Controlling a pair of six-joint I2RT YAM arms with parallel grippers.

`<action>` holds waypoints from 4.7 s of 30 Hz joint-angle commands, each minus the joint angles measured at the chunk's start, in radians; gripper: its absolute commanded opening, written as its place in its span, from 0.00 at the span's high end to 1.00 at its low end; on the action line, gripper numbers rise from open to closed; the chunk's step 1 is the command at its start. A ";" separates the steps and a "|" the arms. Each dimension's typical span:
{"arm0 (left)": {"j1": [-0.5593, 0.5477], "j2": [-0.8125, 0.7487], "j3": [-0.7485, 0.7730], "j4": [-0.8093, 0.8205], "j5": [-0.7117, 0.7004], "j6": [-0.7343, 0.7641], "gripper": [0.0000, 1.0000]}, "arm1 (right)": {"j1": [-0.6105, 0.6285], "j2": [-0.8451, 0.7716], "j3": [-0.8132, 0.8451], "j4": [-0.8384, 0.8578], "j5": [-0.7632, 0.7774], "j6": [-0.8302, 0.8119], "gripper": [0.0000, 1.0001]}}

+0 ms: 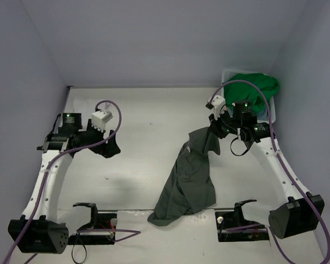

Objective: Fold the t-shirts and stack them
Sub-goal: Move the tshirt to the center of the board, then flatten out the tshirt

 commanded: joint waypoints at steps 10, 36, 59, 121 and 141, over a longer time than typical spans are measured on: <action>-0.351 0.251 0.260 -0.101 0.103 0.049 0.17 | 0.001 0.047 -0.057 0.118 0.507 -0.044 0.86; -0.744 0.618 0.302 0.456 -0.065 -0.089 0.17 | -0.015 0.682 0.242 0.156 0.204 -0.153 0.49; -0.853 0.794 0.368 0.527 -0.213 -0.072 0.17 | -0.048 0.606 0.224 0.164 0.215 -0.132 0.99; -0.851 0.897 0.426 0.504 -0.201 -0.032 1.00 | -0.048 0.712 0.201 0.080 0.225 -0.170 0.76; -0.603 0.656 0.553 0.344 -0.293 0.065 1.00 | -0.019 0.440 0.236 0.057 0.276 -0.092 1.00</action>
